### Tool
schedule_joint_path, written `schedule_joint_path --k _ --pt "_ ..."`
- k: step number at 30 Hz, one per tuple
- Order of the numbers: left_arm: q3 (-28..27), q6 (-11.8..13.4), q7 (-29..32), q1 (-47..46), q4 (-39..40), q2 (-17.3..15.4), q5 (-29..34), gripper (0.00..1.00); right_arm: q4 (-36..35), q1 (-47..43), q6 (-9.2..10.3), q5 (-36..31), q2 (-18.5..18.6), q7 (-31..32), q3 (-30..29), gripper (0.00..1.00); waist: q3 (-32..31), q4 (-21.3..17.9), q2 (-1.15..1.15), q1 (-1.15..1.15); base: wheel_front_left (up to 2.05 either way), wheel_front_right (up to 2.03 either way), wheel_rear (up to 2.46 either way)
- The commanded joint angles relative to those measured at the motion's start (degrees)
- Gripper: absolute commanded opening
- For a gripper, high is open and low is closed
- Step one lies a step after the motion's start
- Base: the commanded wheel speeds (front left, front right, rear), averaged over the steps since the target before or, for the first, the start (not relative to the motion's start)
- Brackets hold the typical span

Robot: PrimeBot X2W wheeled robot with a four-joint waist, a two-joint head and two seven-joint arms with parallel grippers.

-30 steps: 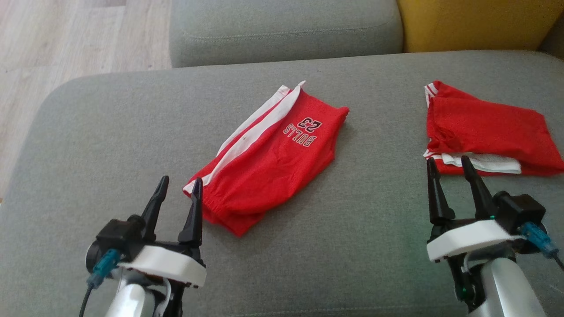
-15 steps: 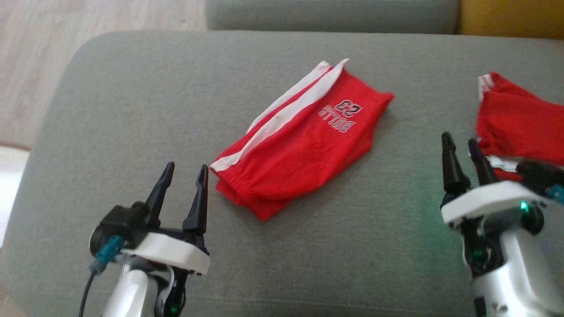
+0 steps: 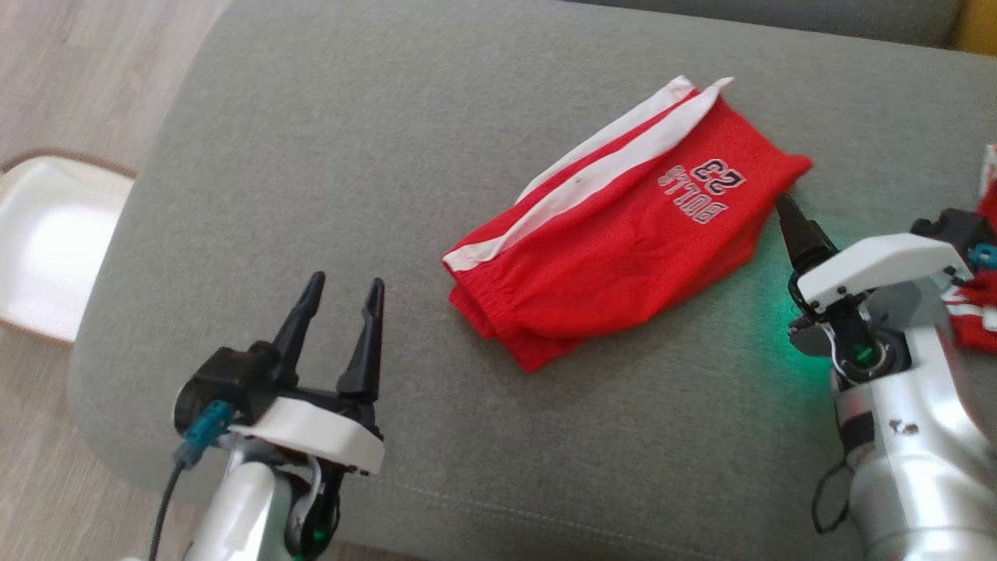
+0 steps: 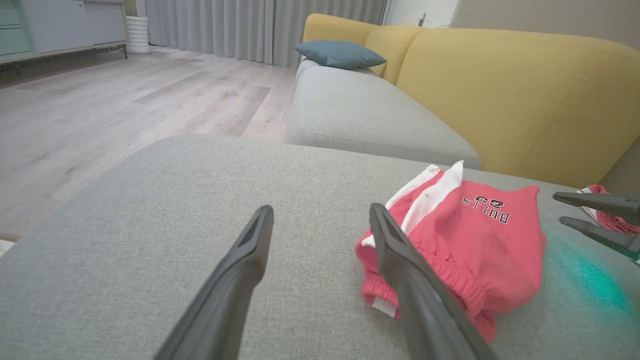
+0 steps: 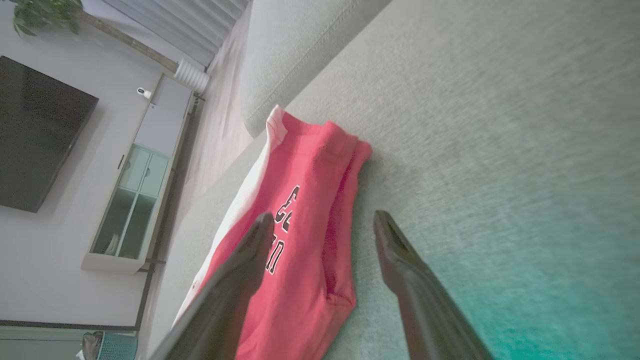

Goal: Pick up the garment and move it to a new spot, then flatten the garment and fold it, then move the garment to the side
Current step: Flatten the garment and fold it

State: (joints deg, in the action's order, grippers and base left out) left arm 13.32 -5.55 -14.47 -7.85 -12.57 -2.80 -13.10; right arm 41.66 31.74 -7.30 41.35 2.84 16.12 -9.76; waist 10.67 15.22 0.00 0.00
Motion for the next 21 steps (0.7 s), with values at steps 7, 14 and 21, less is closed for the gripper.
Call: schedule_joint_path --k 7,14,21 --pt "0.1 0.9 -0.5 -3.5 2.1 -0.1 -0.6 1.00 10.0 8.9 -0.19 -7.2 0.0 0.4 -4.6 1.00 2.6 4.1 0.00 0.00 0.00 0.00 0.00" --pt "0.5 1.3 -0.5 -4.3 2.3 -0.1 -1.5 1.00 16.9 13.6 -0.19 -13.1 0.0 0.4 -10.1 1.00 4.2 5.7 0.00 0.00 0.00 0.00 0.00" --pt "1.4 2.0 -0.5 -5.3 2.8 -0.1 -3.1 1.00 21.9 19.1 -0.19 -18.6 0.1 1.0 -14.7 1.00 6.1 7.2 0.00 0.00 0.00 0.00 0.00"
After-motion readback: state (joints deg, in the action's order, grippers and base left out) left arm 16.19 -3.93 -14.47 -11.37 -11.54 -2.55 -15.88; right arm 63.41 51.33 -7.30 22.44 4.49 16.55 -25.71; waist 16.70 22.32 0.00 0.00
